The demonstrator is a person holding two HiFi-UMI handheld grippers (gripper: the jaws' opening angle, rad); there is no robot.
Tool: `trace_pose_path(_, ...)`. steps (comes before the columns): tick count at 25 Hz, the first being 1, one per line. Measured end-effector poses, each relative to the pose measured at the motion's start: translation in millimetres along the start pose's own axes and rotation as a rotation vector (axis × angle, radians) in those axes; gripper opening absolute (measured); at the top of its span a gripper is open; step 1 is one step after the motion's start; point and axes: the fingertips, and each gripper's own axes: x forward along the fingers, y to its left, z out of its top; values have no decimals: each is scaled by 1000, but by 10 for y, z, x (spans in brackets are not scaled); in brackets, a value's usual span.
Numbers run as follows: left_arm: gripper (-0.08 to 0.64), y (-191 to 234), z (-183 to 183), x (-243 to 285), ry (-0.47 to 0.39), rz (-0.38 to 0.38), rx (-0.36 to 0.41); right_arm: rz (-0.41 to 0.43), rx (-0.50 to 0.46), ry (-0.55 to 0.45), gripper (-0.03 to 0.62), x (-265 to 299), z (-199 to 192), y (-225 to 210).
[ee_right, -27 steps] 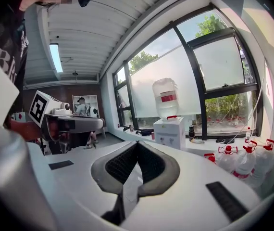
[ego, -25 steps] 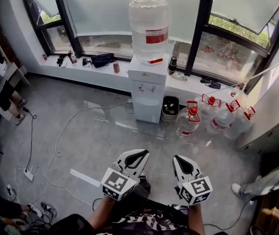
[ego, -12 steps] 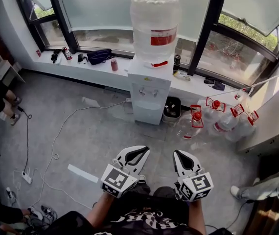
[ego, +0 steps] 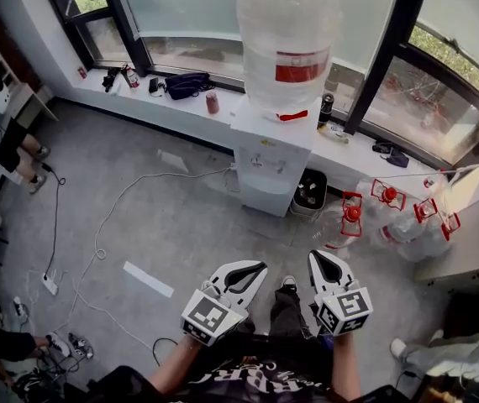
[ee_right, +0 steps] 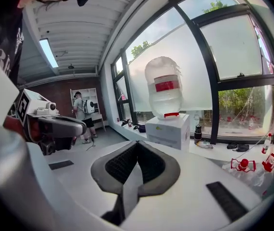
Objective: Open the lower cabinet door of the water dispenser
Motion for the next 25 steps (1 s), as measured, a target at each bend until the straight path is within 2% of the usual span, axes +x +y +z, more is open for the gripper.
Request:
trace_pose_path(5, 20, 293, 94, 563, -27, 97, -25, 97, -76, 63, 14, 487, 69, -609)
trace_pose_path(8, 20, 385, 109, 954, -23, 114, -15, 139, -99, 96, 15, 785, -13, -1018)
trace_pose_path(12, 20, 443, -14, 1422, 31, 128, -1, 154, -110, 145, 17, 1159, -293, -1569)
trace_pose_path(19, 20, 601, -455, 2210, 104, 112, -66, 128, -43, 194, 21, 1994, -1061, -2418)
trace_pose_path(25, 20, 919, -1020, 2779, 137, 78, -80, 118, -39, 240, 67, 2752, -1875, -2794)
